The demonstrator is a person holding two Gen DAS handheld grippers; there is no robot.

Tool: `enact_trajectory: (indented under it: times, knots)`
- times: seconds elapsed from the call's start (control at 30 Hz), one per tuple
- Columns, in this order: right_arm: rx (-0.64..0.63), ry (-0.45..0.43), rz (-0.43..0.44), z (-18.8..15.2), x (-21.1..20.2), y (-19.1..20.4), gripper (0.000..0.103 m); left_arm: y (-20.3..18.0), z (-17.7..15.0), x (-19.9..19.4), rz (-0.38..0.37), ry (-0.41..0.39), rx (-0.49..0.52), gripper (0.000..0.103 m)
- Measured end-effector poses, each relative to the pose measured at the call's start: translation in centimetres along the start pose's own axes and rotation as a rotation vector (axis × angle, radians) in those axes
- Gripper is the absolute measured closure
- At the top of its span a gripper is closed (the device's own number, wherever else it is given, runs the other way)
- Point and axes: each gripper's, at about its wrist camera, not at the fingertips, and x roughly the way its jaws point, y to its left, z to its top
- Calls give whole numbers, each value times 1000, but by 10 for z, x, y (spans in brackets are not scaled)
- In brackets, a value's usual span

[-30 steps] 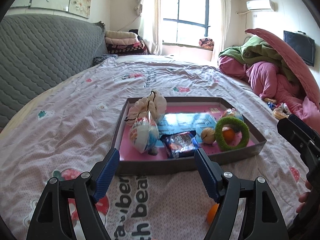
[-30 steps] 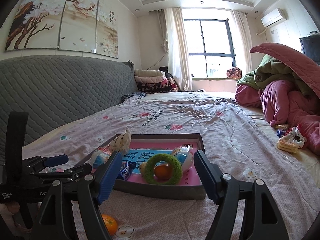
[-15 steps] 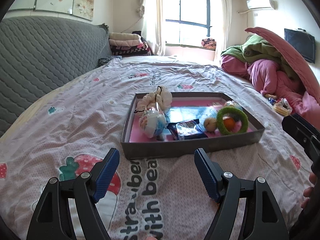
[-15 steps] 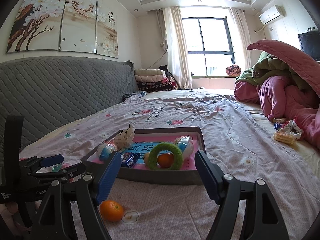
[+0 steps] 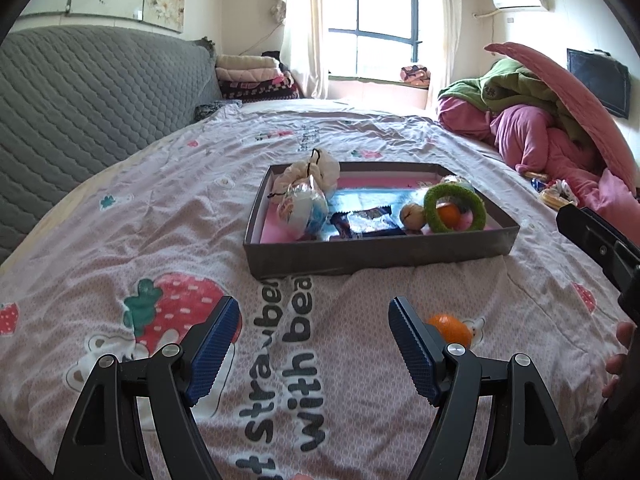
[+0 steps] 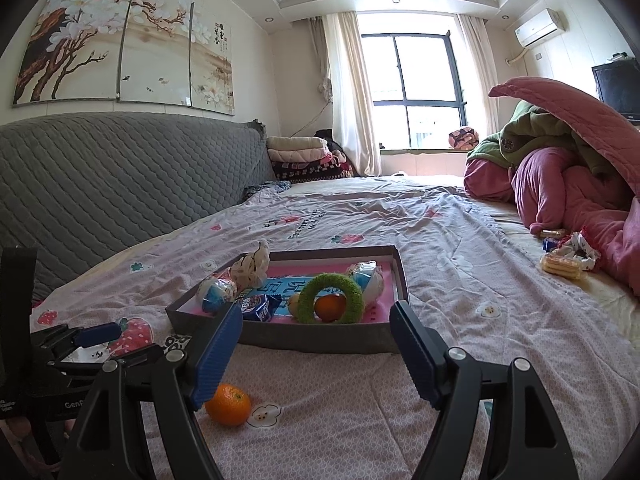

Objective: Organize objects

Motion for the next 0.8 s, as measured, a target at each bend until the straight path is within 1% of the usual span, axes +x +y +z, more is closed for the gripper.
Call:
enact_trajectory:
  times: [0.23,0.4,0.8]
  knots:
    - [8,22,0,-5,2,-1,27,3,-6,3,-1,31,-14,25]
    - [13,74,-13,-13,10,-3,27,4,-8,11,1,58,-21,25]
    - [22,151,-43,-26,25,-9,27,1,-13,25,2,97,-15,25]
